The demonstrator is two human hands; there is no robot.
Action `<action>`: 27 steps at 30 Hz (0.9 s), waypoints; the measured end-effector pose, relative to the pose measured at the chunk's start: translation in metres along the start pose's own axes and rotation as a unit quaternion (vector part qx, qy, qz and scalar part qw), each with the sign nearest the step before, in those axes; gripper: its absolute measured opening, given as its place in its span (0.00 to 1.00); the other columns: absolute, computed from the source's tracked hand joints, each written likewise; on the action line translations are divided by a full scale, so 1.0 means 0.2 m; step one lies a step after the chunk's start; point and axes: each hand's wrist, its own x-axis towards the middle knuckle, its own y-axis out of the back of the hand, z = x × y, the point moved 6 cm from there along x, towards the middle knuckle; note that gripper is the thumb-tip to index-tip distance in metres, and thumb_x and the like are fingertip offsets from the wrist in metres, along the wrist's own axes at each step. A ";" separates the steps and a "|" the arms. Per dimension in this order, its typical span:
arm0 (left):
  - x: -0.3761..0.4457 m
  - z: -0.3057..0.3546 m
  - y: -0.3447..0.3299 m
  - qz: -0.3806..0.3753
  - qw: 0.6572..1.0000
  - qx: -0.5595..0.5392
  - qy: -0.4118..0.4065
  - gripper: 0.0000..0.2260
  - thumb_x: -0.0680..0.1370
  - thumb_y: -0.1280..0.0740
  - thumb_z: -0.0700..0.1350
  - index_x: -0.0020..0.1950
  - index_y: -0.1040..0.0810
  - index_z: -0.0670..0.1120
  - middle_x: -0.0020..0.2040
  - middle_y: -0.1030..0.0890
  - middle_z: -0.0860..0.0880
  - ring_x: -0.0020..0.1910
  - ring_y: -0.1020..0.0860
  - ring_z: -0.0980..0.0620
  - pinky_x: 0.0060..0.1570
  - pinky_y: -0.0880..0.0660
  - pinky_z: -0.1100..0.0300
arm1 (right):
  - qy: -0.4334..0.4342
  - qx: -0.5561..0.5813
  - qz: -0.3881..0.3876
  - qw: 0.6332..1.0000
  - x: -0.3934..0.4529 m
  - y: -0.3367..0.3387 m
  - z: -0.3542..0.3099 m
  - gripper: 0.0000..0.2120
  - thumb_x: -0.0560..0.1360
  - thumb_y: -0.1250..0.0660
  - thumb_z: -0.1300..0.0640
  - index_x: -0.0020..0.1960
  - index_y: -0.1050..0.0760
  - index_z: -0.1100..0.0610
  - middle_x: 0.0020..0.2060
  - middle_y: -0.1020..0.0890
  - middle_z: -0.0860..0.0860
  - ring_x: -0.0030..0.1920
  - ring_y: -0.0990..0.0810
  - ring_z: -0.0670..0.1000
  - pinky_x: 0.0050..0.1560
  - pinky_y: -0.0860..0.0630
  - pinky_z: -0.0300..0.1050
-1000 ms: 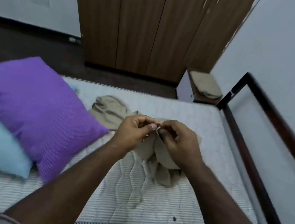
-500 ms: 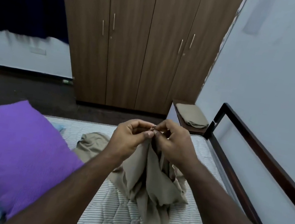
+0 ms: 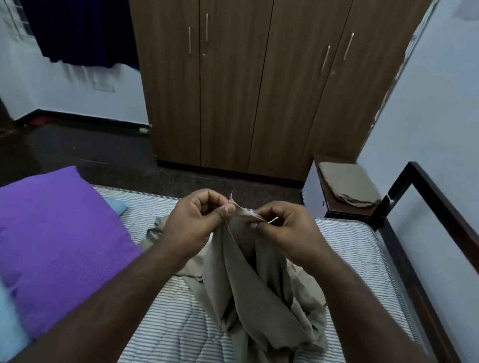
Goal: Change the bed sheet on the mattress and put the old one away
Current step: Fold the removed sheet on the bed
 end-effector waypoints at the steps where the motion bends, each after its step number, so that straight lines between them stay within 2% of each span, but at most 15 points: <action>1: 0.01 0.00 0.00 0.000 1.000 0.002 0.001 0.02 0.78 0.30 0.36 0.46 0.20 0.40 0.39 0.16 0.49 0.38 0.20 0.56 0.38 0.24 0.61 | 0.006 -0.009 -0.001 1.000 0.01 0.01 -0.02 0.04 0.73 0.24 0.56 0.47 0.16 0.50 0.42 0.15 0.46 0.44 0.16 0.51 0.47 0.18 0.56; 3: 0.04 0.01 -0.01 -0.012 1.000 0.002 -0.004 0.03 0.79 0.30 0.35 0.47 0.19 0.41 0.40 0.16 0.48 0.40 0.18 0.54 0.40 0.22 0.60 | 0.017 -0.016 -0.030 0.999 0.04 -0.01 -0.08 0.09 0.73 0.24 0.51 0.53 0.16 0.47 0.46 0.14 0.44 0.46 0.17 0.44 0.49 0.20 0.48; 4: 0.05 0.02 -0.02 -0.020 1.000 0.005 -0.013 0.03 0.79 0.30 0.35 0.47 0.19 0.42 0.41 0.15 0.47 0.41 0.17 0.53 0.43 0.20 0.58 | 0.026 -0.019 -0.041 0.999 0.05 -0.02 -0.11 0.12 0.72 0.24 0.48 0.55 0.16 0.46 0.47 0.14 0.43 0.48 0.17 0.43 0.51 0.20 0.47; 7: 0.08 0.05 -0.04 -0.034 0.999 0.006 -0.042 0.04 0.79 0.30 0.36 0.47 0.19 0.44 0.43 0.14 0.47 0.46 0.16 0.51 0.48 0.19 0.56 | 0.038 -0.048 -0.017 0.998 0.09 -0.03 -0.17 0.15 0.71 0.26 0.43 0.54 0.15 0.48 0.46 0.14 0.44 0.49 0.16 0.44 0.54 0.19 0.55; 10: 0.11 0.05 -0.05 -0.033 0.998 -0.021 -0.058 0.04 0.79 0.31 0.35 0.48 0.19 0.43 0.44 0.14 0.47 0.47 0.16 0.52 0.49 0.20 0.57 | 0.022 0.018 0.029 0.999 0.12 0.00 -0.18 0.07 0.71 0.22 0.53 0.44 0.17 0.55 0.40 0.15 0.55 0.43 0.17 0.50 0.50 0.20 0.59; 12: 0.12 0.06 -0.05 -0.042 0.995 -0.020 -0.087 0.05 0.79 0.31 0.35 0.51 0.22 0.44 0.48 0.16 0.45 0.50 0.17 0.50 0.50 0.20 0.56 | 0.037 0.038 0.059 0.997 0.13 0.01 -0.19 0.07 0.71 0.23 0.55 0.41 0.20 0.55 0.40 0.17 0.60 0.41 0.20 0.54 0.46 0.21 0.59; 14: 0.11 0.06 -0.06 -0.064 0.988 0.025 -0.139 0.08 0.78 0.30 0.35 0.51 0.23 0.47 0.47 0.18 0.48 0.48 0.19 0.51 0.48 0.22 0.58 | 0.052 0.024 0.095 0.994 0.14 0.03 -0.21 0.09 0.71 0.26 0.50 0.41 0.22 0.53 0.39 0.18 0.57 0.41 0.20 0.59 0.44 0.22 0.60; 16: 0.10 0.03 -0.09 -0.090 0.979 0.075 -0.165 0.12 0.77 0.30 0.34 0.48 0.23 0.51 0.44 0.19 0.53 0.44 0.20 0.55 0.45 0.23 0.57 | 0.059 0.001 0.122 0.991 0.14 0.07 -0.24 0.08 0.72 0.27 0.51 0.42 0.23 0.54 0.38 0.19 0.52 0.38 0.22 0.53 0.42 0.24 0.55; 18: 0.10 -0.03 -0.10 -0.088 0.977 0.114 -0.159 0.14 0.77 0.31 0.34 0.47 0.21 0.54 0.43 0.18 0.56 0.43 0.20 0.55 0.43 0.22 0.52 | 0.064 -0.024 0.138 0.988 0.15 0.11 -0.27 0.07 0.75 0.27 0.57 0.42 0.24 0.56 0.37 0.19 0.52 0.37 0.24 0.48 0.41 0.26 0.50; 20: 0.11 -0.07 -0.10 -0.072 0.976 0.139 -0.153 0.10 0.77 0.29 0.38 0.48 0.19 0.55 0.45 0.17 0.57 0.45 0.18 0.54 0.46 0.21 0.48 | 0.064 -0.051 0.153 0.985 0.15 0.14 -0.30 0.06 0.75 0.26 0.57 0.43 0.23 0.55 0.37 0.19 0.53 0.37 0.22 0.50 0.41 0.24 0.52; 22: 0.11 -0.06 -0.13 -0.066 0.971 0.152 -0.172 0.03 0.77 0.27 0.46 0.48 0.18 0.54 0.45 0.18 0.56 0.46 0.19 0.55 0.46 0.21 0.50 | 0.060 -0.095 0.170 0.979 0.14 0.17 -0.31 0.07 0.74 0.26 0.54 0.42 0.23 0.51 0.36 0.18 0.50 0.39 0.20 0.52 0.42 0.22 0.55; 23: 0.11 -0.03 -0.14 -0.063 0.967 0.162 -0.185 0.03 0.76 0.28 0.51 0.47 0.18 0.53 0.45 0.18 0.56 0.46 0.19 0.56 0.45 0.22 0.52 | 0.060 -0.118 0.176 0.975 0.14 0.18 -0.32 0.07 0.74 0.26 0.53 0.41 0.24 0.50 0.36 0.18 0.48 0.39 0.20 0.51 0.42 0.21 0.55; 27: 0.16 0.04 -0.21 -0.019 0.956 0.229 -0.182 0.18 0.72 0.35 0.65 0.45 0.21 0.51 0.43 0.21 0.55 0.43 0.22 0.58 0.41 0.23 0.53 | 0.084 -0.172 0.181 0.965 0.13 0.18 -0.37 0.07 0.74 0.25 0.53 0.40 0.22 0.51 0.33 0.19 0.43 0.35 0.20 0.45 0.36 0.22 0.50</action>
